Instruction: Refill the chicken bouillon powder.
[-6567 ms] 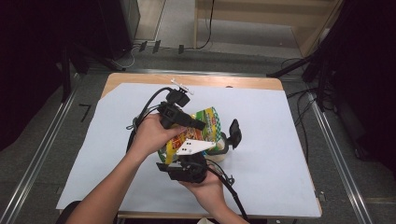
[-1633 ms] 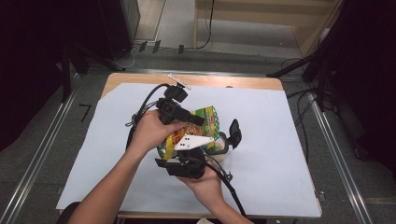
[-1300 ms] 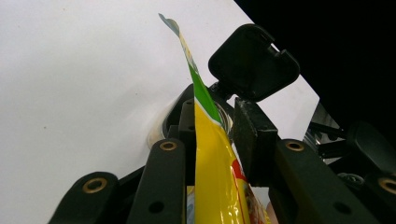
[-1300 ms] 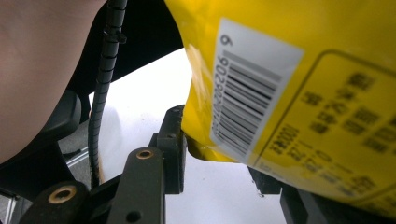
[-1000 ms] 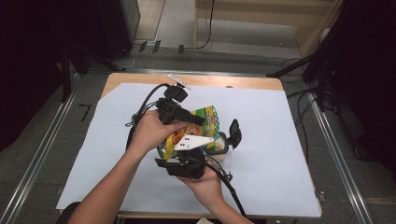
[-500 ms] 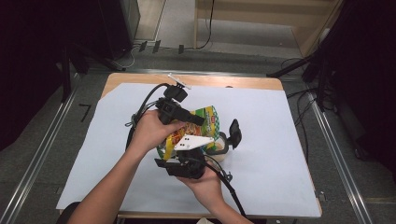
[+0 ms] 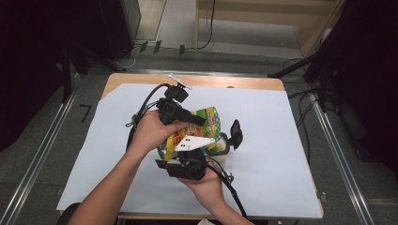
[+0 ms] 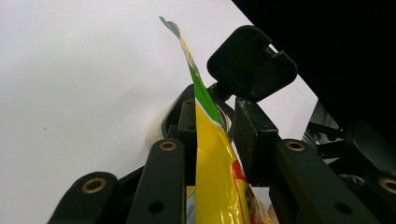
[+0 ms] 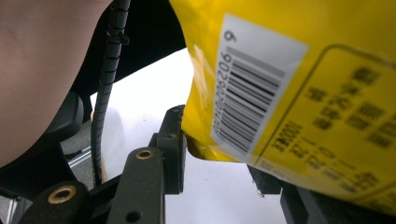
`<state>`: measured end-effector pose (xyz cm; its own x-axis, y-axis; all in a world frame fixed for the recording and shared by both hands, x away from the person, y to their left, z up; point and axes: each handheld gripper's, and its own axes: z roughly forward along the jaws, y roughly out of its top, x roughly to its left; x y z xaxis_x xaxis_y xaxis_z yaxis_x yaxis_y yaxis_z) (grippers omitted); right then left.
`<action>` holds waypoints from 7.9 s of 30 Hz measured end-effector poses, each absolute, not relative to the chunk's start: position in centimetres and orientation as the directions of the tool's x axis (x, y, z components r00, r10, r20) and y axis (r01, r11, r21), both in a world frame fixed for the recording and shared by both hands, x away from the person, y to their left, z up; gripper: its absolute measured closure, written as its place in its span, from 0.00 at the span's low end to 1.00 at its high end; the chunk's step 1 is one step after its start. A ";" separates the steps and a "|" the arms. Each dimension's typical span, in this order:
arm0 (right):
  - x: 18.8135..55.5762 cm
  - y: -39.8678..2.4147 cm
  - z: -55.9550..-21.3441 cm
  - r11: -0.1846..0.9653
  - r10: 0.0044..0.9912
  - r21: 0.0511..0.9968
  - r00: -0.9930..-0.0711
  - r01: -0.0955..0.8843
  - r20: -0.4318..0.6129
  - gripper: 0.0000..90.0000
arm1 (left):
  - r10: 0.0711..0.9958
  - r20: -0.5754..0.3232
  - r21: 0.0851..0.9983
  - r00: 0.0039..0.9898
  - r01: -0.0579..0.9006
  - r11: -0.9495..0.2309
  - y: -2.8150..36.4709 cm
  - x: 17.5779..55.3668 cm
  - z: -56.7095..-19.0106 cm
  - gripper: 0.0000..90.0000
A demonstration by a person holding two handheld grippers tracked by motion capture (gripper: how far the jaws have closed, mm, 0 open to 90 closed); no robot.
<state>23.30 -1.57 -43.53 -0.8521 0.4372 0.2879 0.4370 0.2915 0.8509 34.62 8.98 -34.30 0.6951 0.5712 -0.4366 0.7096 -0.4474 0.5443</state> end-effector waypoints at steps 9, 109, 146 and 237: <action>23.4 -1.7 -43.8 0.292 0.431 0.852 -0.855 0.434 0.287 0.71 | 0.575 -0.417 0.549 0.704 0.699 -0.458 8.6 34.3 -34.3 0.82; 23.3 -1.8 -43.4 0.288 0.446 0.856 -0.851 0.430 0.278 0.74 | 0.578 -0.396 0.562 0.714 0.686 -0.463 8.1 34.2 -33.7 0.79; 23.1 -2.2 -43.1 0.284 0.451 0.863 -0.852 0.419 0.265 0.75 | 0.574 -0.347 0.580 0.742 0.651 -0.490 7.3 33.6 -32.9 0.80; 24.1 -2.0 -50.1 0.354 0.488 0.837 -0.846 0.416 0.214 0.49 | 0.385 -0.535 0.550 0.752 0.656 -0.517 11.9 35.5 -35.0 1.00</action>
<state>24.12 -1.99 -50.06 -0.8463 0.4878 0.2143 0.4163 0.3544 0.8373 35.46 11.88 -34.99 0.7520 0.3851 -0.5349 0.6559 -0.5174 0.5497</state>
